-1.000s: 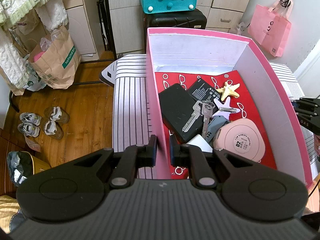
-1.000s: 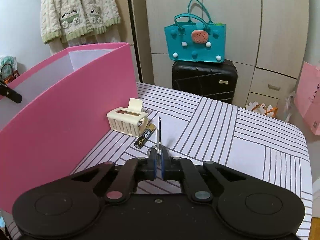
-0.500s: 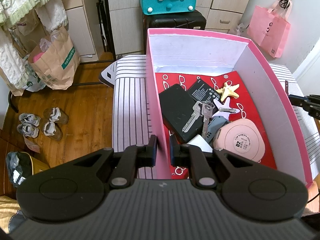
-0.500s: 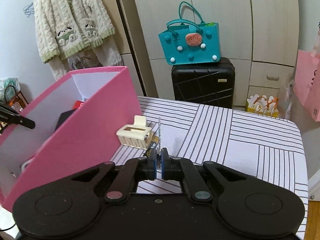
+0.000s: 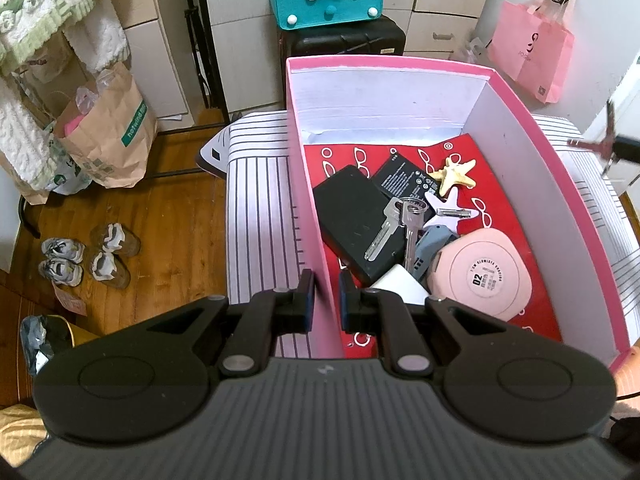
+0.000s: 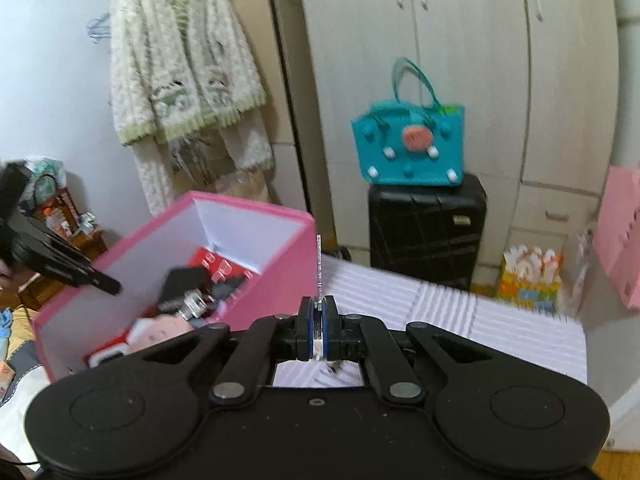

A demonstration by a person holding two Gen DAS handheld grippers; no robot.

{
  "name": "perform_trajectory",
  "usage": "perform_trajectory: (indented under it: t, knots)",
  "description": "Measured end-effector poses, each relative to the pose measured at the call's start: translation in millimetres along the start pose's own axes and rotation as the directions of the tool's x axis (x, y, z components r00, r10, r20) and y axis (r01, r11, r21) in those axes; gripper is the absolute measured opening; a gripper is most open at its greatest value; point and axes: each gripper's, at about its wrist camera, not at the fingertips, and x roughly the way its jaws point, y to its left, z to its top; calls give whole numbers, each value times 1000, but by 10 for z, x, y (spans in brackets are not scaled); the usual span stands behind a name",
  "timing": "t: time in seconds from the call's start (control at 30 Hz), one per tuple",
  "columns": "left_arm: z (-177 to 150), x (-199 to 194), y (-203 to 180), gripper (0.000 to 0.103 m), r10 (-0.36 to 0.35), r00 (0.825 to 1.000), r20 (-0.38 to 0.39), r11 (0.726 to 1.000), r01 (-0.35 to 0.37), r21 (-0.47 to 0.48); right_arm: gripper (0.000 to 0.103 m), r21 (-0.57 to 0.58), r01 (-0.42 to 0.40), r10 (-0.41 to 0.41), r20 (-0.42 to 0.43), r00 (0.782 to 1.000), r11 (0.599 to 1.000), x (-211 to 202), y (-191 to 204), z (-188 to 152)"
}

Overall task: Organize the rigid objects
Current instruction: 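Carry the silver key into the pink box and release it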

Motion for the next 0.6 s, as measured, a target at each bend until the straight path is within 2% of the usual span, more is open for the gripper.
perform_trajectory:
  t: [0.2, 0.37, 0.6]
  knots:
    - [-21, -3, 6, 11, -3, 1000, 6, 1000, 3, 0, 5, -37, -107, 109, 51, 993, 994, -57, 252, 292]
    - [-26, -5, 13, 11, -5, 1000, 8, 1000, 5, 0, 5, -65, -209, 209, -4, 978, 976, 186, 511, 388]
    - [-25, -6, 14, 11, -10, 1000, 13, 1000, 11, -5, 5, -71, -268, 259, -115, 959, 961, 770, 726, 382]
